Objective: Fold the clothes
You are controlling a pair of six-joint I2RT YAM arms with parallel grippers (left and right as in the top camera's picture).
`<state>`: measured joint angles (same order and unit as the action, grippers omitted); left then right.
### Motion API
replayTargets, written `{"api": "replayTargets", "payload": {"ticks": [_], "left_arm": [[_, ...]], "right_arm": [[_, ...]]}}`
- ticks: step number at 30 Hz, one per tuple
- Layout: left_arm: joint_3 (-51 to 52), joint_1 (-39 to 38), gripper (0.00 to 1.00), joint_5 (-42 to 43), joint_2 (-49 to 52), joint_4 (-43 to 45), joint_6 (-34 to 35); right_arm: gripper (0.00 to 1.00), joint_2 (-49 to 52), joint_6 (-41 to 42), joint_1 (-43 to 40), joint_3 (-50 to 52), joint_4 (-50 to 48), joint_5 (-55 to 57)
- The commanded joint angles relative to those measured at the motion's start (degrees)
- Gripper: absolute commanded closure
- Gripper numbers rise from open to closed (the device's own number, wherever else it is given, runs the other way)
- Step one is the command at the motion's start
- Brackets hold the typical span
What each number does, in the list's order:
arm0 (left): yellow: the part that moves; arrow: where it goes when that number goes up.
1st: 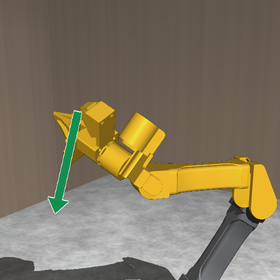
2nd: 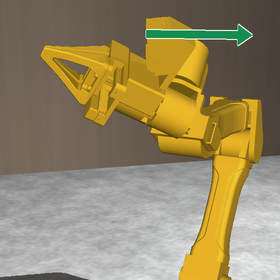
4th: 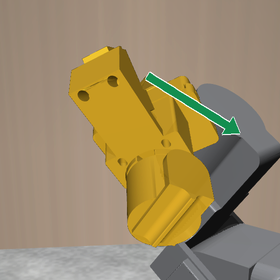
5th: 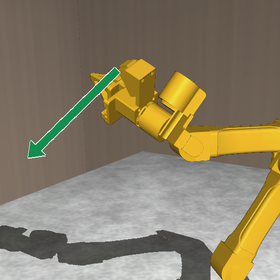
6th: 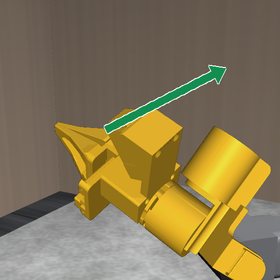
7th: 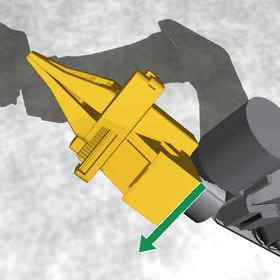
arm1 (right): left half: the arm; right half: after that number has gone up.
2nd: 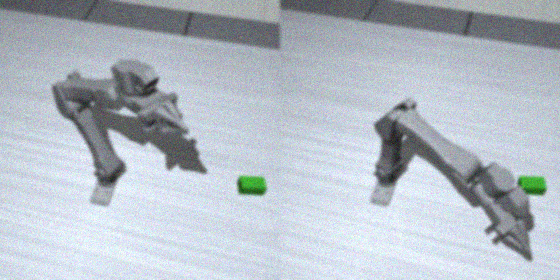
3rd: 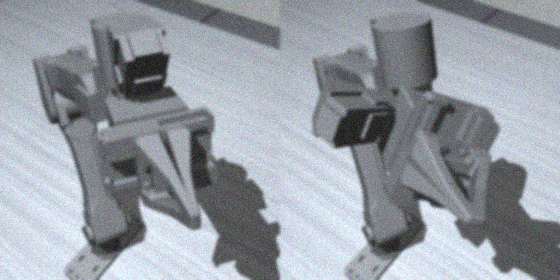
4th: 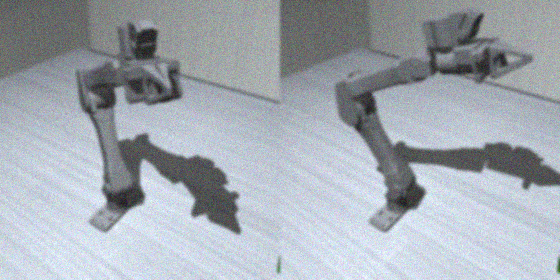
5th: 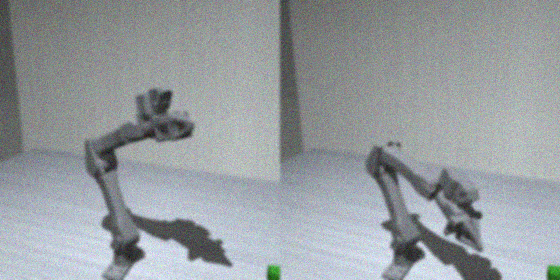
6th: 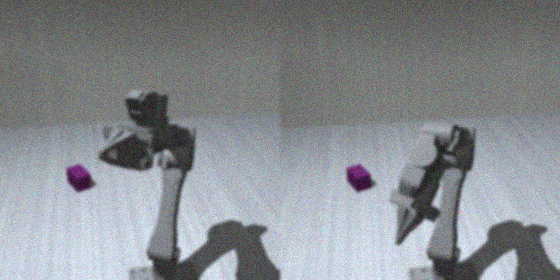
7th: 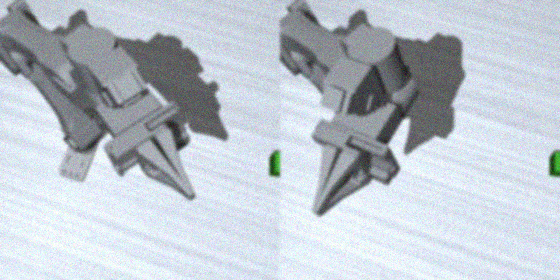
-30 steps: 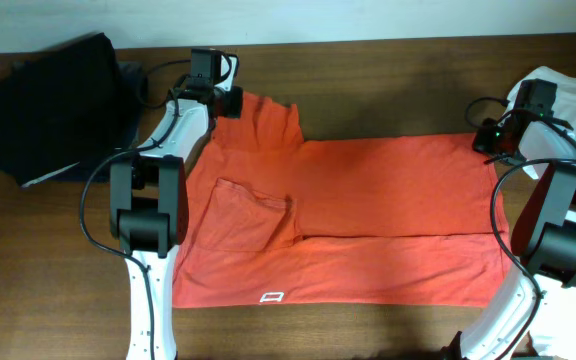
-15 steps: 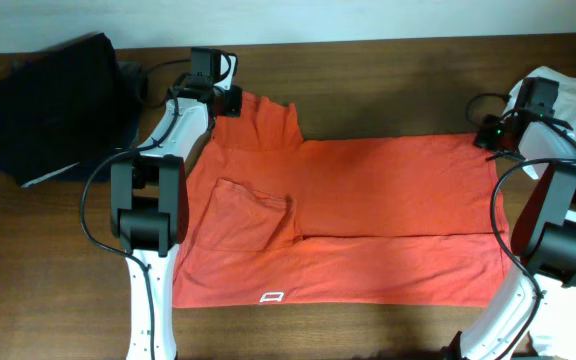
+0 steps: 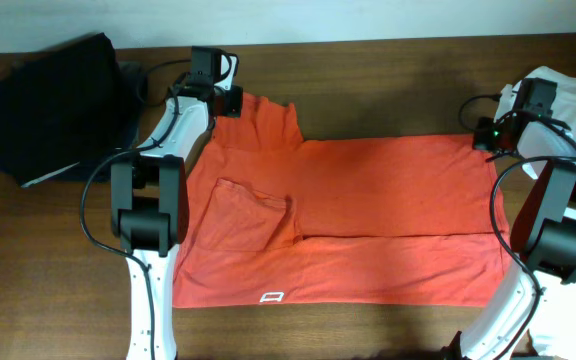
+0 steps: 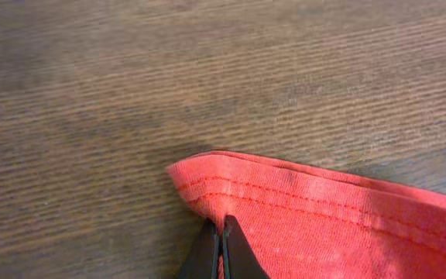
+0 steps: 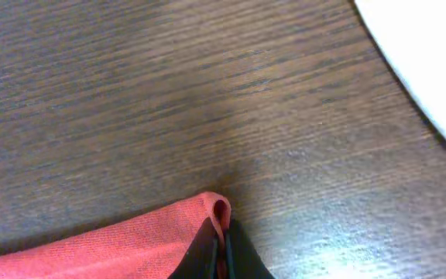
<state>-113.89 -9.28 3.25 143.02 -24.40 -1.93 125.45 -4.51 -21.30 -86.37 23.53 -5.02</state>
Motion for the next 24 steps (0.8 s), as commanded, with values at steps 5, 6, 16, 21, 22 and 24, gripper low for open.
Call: {"api": "replayTargets", "payload": {"ticks": [5, 6, 16, 21, 22, 24], "left_arm": [[-1.09, 0.24, 0.99, 0.7, -5.9, -7.08, -0.02], [-1.09, 0.24, 0.99, 1.11, -7.72, -9.01, -0.02], [-1.09, 0.94, 0.99, 8.55, -20.11, -43.39, 5.16], [-0.79, 0.87, 0.99, 7.19, -27.89, -52.37, 7.13], [1.22, 0.81, 0.99, 6.45, -28.57, -54.86, 8.39], [6.91, 0.83, 0.99, 6.4, -28.98, -56.63, 8.81]], "right_arm": [[0.96, -0.02, -2.14, 0.28, -0.24, 3.19, -6.62], [0.96, -2.49, -2.14, 0.31, -0.24, 3.41, -6.6], [0.96, -13.99, 5.62, -0.57, -0.24, 25.22, -6.12], [0.96, -18.49, 8.52, -0.92, -0.22, 33.57, -3.65], [0.96, -18.49, 11.04, -0.92, -0.22, 37.22, -0.37], [0.96, -18.56, 13.25, -0.96, -0.22, 40.89, 2.73]]}}
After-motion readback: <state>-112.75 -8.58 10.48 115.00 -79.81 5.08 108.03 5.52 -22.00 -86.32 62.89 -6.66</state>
